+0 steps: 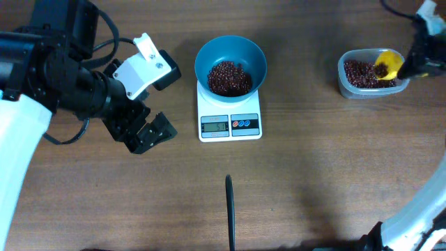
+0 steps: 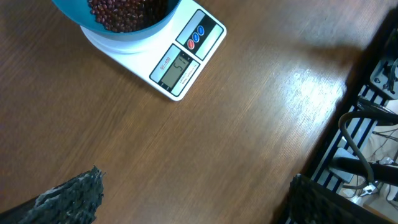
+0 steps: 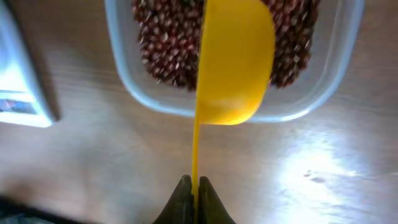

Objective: Scoop item into bowl and weigh 50g on scale
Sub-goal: 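Move the scoop with the right gripper back into the bean tub, then carry the scoop with the right gripper back over the teal bowl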

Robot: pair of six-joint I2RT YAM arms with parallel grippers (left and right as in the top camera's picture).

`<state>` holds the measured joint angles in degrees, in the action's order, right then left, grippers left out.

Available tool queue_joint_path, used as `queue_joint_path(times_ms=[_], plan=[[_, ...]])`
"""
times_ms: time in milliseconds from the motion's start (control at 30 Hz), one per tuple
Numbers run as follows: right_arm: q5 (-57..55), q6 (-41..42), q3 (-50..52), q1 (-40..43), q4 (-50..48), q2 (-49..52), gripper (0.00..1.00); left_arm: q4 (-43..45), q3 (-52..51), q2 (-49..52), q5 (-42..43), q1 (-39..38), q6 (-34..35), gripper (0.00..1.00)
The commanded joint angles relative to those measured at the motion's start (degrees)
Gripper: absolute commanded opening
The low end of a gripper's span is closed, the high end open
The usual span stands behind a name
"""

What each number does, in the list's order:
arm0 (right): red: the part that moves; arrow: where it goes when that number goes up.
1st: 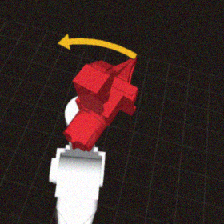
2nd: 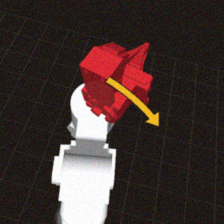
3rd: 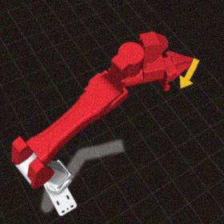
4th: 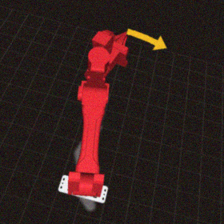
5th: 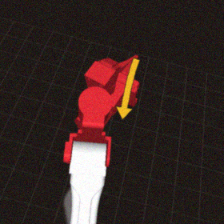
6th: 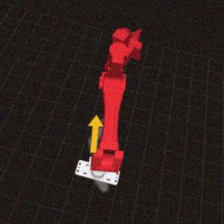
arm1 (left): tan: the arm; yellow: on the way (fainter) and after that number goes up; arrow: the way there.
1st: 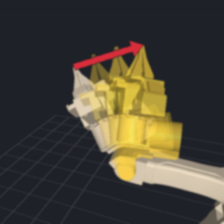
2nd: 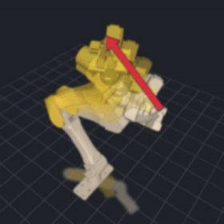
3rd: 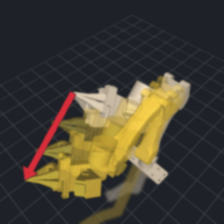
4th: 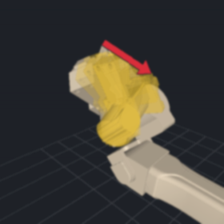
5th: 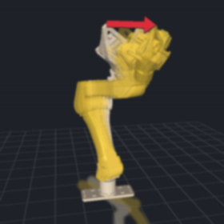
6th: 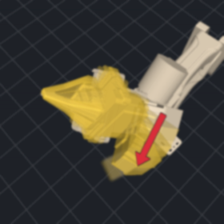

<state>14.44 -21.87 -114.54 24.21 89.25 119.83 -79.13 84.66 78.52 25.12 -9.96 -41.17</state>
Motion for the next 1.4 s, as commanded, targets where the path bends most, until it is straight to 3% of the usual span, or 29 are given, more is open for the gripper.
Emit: queue_joint_path(times_ms=[0,267,433,667,800,933,1067,1367], plan=[[-12.8,6.7,-0.9,-5.2,-3.1,-1.6,0.04,0.0,0.9,-1.0,1.0,-0.2,-1.1,0.99],[-31.3,12.2,-0.9,-14.4,-3.4,-1.6,0.04,0.0,0.9,-1.0,1.0,-0.1,-1.1,0.99],[-32.0,13.1,-0.9,-16.3,-2.8,-1.6,0.04,0.0,0.9,-1.0,1.0,-0.1,-1.1,0.99],[-10.2,13.7,-7.0,-16.3,-6.5,-1.6,0.04,0.0,0.9,-1.0,1.0,-0.1,-1.1,0.99],[5.8,7.0,-16.9,-16.3,-7.7,-1.6,0.04,0.0,0.9,-1.0,1.0,-0.1,-1.1,0.99],[18.9,5.5,-17.1,-17.6,-6.7,-1.6,0.04,0.0,0.9,-1.0,1.0,-0.1,-1.1,0.99],[14.6,1.9,-17.1,-24.7,-1.3,-1.6,0.04,0.0,0.9,-1.0,1.0,-0.1,-1.1,0.99],[10.2,-0.4,-16.4,-37.5,-2.3,-0.7,0.04,0.0,0.9,-1.0,1.0,-0.1,-1.1,0.99]])
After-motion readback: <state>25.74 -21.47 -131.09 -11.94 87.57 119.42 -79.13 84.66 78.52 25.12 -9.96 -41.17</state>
